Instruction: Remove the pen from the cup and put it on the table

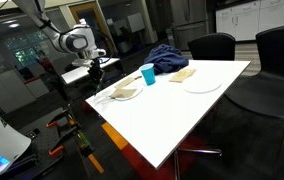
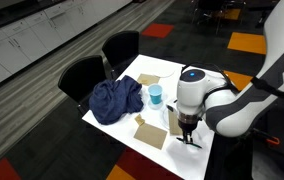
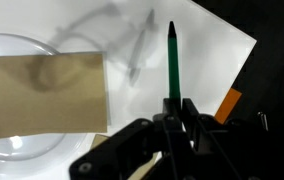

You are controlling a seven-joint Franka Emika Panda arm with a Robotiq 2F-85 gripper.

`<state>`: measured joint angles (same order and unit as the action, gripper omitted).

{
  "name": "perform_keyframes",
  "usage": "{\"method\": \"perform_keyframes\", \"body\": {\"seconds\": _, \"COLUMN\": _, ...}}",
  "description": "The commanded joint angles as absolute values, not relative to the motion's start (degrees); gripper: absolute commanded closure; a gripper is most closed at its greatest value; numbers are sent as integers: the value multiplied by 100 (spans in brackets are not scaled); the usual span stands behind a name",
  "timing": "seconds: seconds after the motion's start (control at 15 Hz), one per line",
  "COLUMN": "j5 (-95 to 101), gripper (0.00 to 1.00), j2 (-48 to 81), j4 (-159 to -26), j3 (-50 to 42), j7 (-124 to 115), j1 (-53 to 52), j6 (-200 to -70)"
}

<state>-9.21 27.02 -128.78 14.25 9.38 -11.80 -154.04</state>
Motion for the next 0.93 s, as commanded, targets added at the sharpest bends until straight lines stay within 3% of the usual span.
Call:
{"method": "perform_keyframes", "body": {"seconds": 0.0, "j5": -611, "gripper": 97, "j2": 3048, "j4": -12569, "j3": 1340, "j7": 564, "j1": -1302, "j6": -15371}}
{"method": "perform_keyframes", "body": {"seconds": 0.53, "j5": -292, "gripper": 96, "j2": 3504, "j4": -12212, "j3": 1213, "j7": 269, "j1": -1432, "j6": -15296}}
{"method": "perform_keyframes", "body": {"seconds": 0.67, "j5": -225, "gripper": 61, "j2": 3560, "j4": -12170, "j3": 1182, "j7": 258, "j1": -1474, "j6": -15286}}
{"method": "perform_keyframes", "body": {"seconds": 0.87, "j5": -178, "gripper": 39, "j2": 3586, "j4": -12134, "j3": 1164, "j7": 235, "j1": -1507, "j6": -15268}}
